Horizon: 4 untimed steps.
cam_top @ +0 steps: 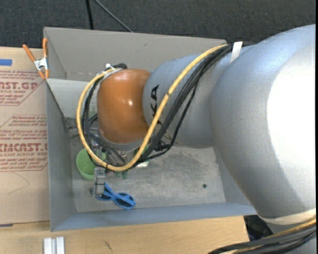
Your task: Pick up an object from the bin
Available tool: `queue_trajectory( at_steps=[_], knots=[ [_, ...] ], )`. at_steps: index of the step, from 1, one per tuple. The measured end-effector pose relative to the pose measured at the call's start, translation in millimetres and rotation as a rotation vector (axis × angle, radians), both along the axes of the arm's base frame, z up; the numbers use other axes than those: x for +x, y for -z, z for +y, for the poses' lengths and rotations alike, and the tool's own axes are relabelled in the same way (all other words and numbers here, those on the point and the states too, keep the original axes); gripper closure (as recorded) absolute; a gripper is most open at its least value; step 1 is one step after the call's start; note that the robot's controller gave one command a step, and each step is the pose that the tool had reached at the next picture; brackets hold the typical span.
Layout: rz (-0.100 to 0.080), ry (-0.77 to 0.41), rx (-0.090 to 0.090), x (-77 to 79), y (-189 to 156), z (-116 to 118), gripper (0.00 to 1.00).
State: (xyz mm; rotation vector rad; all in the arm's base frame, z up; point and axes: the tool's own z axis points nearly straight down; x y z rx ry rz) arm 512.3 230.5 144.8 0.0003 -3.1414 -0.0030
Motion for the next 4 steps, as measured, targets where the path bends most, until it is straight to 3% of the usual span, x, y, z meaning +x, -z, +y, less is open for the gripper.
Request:
queue_trajectory(
  at_steps=[1, 2, 3, 4],
  knots=[
    [-0.002, 0.029, -0.001, 37.8, 78.5, -18.0, 0.00],
    [0.001, 0.027, -0.004, 37.5, 73.9, -18.4, 1.00],
    [-0.010, 0.011, 0.004, 65.6, -29.3, 16.3, 1.00],
    [-0.006, 0.036, 0.003, 25.1, -116.5, 3.3, 1.00]
  ],
)
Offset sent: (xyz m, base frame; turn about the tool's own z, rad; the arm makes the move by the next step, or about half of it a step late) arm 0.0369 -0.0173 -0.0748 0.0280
